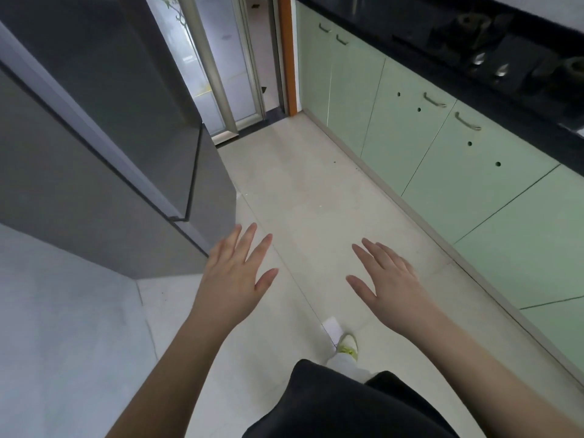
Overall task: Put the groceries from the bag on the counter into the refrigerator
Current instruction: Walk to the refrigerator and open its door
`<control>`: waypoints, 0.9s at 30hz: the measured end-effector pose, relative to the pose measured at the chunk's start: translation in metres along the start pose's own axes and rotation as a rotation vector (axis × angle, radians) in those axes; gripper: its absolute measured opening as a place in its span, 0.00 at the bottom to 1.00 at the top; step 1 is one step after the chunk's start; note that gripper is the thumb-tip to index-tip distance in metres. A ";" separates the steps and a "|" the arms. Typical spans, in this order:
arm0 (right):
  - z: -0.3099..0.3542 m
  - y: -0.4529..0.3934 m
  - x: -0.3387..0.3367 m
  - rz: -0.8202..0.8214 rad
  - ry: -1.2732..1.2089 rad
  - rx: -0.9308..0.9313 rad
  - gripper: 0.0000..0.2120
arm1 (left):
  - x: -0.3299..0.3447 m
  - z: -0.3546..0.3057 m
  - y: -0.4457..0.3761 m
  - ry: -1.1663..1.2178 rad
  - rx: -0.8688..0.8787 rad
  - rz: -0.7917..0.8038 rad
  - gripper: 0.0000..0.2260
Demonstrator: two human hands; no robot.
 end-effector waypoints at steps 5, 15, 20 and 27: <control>-0.017 -0.063 -0.028 -0.003 -0.023 -0.087 0.38 | -0.017 -0.008 -0.053 -0.006 -0.052 -0.003 0.32; -0.003 -0.142 -0.040 0.059 -0.078 -0.206 0.40 | -0.028 0.026 -0.086 -0.032 -0.220 0.002 0.32; 0.034 -0.179 -0.042 0.040 -0.041 -0.315 0.36 | -0.025 0.064 -0.076 -0.029 -0.316 0.008 0.29; 0.113 -0.225 -0.044 0.033 0.102 -0.513 0.31 | 0.001 0.125 -0.081 0.044 -0.439 0.015 0.31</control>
Point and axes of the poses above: each hand's wrist, its own y-axis away from the middle knuckle, its own x-axis out of the palm, z = x × y, the point moved 9 cm from there along -y, towards the middle knuckle, and after that the axes turned 10 degrees about x, right-handed, at the moved point
